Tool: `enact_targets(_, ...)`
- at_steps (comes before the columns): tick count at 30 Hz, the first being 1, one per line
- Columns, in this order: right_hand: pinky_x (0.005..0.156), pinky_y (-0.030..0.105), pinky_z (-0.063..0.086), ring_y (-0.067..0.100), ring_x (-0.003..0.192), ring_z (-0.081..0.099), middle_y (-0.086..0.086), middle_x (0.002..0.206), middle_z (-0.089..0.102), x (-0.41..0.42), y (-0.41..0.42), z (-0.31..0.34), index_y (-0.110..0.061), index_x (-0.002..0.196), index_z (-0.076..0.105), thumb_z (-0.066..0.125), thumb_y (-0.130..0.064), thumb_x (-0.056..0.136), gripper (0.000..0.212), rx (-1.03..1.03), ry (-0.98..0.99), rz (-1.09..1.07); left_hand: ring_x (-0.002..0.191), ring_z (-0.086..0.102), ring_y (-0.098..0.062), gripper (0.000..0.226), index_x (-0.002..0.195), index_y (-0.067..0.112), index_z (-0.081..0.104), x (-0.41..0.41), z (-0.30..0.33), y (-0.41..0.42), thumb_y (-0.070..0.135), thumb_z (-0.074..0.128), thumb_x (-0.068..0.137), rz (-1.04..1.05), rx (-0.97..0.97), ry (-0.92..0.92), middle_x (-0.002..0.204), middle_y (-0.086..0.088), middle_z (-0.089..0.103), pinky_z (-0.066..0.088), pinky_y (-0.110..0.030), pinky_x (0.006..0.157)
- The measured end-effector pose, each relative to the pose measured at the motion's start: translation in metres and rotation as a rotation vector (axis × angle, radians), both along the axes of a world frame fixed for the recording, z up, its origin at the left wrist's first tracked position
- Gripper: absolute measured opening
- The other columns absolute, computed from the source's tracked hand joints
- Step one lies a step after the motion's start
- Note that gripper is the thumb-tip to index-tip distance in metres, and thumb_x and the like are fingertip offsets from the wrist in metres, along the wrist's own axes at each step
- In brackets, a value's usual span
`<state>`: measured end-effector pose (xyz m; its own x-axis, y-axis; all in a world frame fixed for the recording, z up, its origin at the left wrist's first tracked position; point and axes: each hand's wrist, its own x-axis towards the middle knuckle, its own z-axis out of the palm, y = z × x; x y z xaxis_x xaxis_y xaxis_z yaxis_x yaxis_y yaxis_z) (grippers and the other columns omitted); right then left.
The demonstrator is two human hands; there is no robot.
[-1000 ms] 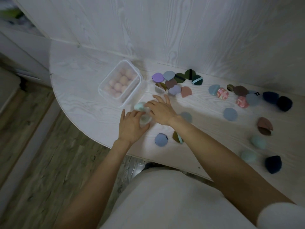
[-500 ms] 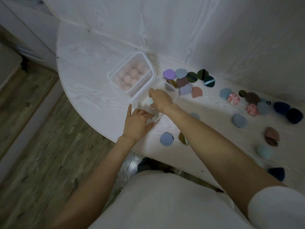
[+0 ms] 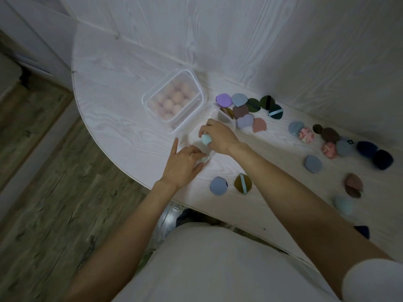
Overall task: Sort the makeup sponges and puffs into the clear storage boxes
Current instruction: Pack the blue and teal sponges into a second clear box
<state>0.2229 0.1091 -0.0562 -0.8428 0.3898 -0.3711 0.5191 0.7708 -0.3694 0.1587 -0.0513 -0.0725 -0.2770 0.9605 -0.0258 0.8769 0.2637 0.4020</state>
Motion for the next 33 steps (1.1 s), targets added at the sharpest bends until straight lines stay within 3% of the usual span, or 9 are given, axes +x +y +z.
enact_targets(2, 0.088, 0.038, 0.048, 0.024, 0.103, 0.051, 0.006, 0.119, 0.047, 0.003, 0.003, 0.002, -0.017, 0.108, 0.062, 0.059, 0.001, 0.081, 0.032, -0.012, 0.011, 0.019, 0.100, 0.062, -0.021, 0.029, 0.114, 0.015, 0.064, 0.000, -0.001, 0.000, 0.022, 0.059, 0.087, -0.006, 0.008, 0.006, 0.111, -0.001, 0.064, -0.005, -0.041, 0.113)
enact_targets(8, 0.093, 0.031, 0.047, 0.022, 0.110, 0.053, 0.005, 0.126, 0.051, 0.005, 0.008, 0.012, -0.014, 0.115, 0.065, 0.055, -0.002, 0.089, 0.030, -0.032, -0.055, 0.084, 0.099, 0.062, -0.022, 0.028, 0.108, 0.011, 0.066, 0.000, -0.004, 0.001, 0.028, 0.058, 0.088, 0.008, 0.025, 0.017, 0.108, -0.003, 0.065, -0.002, -0.039, 0.113)
enact_targets(12, 0.077, 0.029, 0.041, 0.024, 0.103, 0.056, 0.007, 0.118, 0.056, 0.006, 0.000, 0.015, -0.016, 0.117, 0.060, 0.058, -0.024, 0.090, 0.029, 0.137, -0.092, 0.109, 0.107, 0.056, -0.026, 0.028, 0.108, 0.015, 0.066, -0.001, -0.006, 0.003, 0.031, 0.060, 0.086, 0.015, 0.016, 0.022, 0.106, -0.005, 0.064, 0.004, -0.044, 0.114)
enact_targets(14, 0.078, 0.030, 0.040, 0.024, 0.098, 0.057, 0.007, 0.112, 0.061, 0.008, -0.005, 0.017, -0.015, 0.114, 0.060, 0.056, -0.030, 0.089, 0.029, 0.175, -0.091, 0.114, 0.108, 0.055, -0.026, 0.028, 0.108, 0.016, 0.065, -0.003, -0.006, 0.003, 0.032, 0.062, 0.085, 0.019, 0.022, 0.019, 0.106, -0.005, 0.063, 0.005, -0.045, 0.114)
enact_targets(19, 0.069, 0.028, 0.039, 0.023, 0.094, 0.059, 0.005, 0.107, 0.064, 0.014, -0.004, 0.021, -0.015, 0.102, 0.067, 0.054, -0.023, 0.090, 0.019, 0.086, -0.058, 0.052, 0.112, 0.052, -0.024, 0.033, 0.107, 0.014, 0.061, -0.002, -0.011, 0.002, 0.038, 0.060, 0.084, 0.052, -0.005, 0.049, 0.108, -0.005, 0.062, 0.002, -0.045, 0.114)
enact_targets(24, 0.073, 0.029, 0.045, 0.025, 0.099, 0.057, 0.008, 0.110, 0.061, 0.011, -0.006, 0.012, -0.015, 0.096, 0.064, 0.064, -0.014, 0.083, 0.013, -0.024, -0.108, -0.045, 0.119, 0.045, -0.021, 0.039, 0.116, 0.019, 0.058, -0.001, -0.011, 0.001, 0.046, 0.049, 0.089, 0.031, -0.078, 0.058, 0.112, -0.001, 0.061, -0.005, -0.050, 0.112)
enact_targets(30, 0.091, 0.037, 0.047, 0.028, 0.108, 0.055, 0.011, 0.124, 0.058, 0.008, -0.010, 0.010, -0.012, 0.124, 0.055, 0.054, -0.016, 0.090, 0.035, 0.019, -0.185, 0.064, 0.120, 0.045, -0.024, 0.039, 0.120, 0.021, 0.059, 0.001, -0.008, -0.001, 0.043, 0.052, 0.089, 0.039, -0.060, 0.021, 0.116, -0.004, 0.058, -0.001, -0.057, 0.111)
enact_targets(33, 0.096, 0.036, 0.043, 0.025, 0.113, 0.054, 0.007, 0.130, 0.056, 0.008, -0.008, 0.011, -0.014, 0.125, 0.057, 0.050, -0.020, 0.092, 0.034, 0.059, -0.170, 0.090, 0.123, 0.041, -0.022, 0.043, 0.124, 0.023, 0.055, 0.002, -0.005, 0.001, 0.046, 0.051, 0.088, 0.045, -0.108, -0.009, 0.120, -0.002, 0.055, -0.001, -0.057, 0.111)
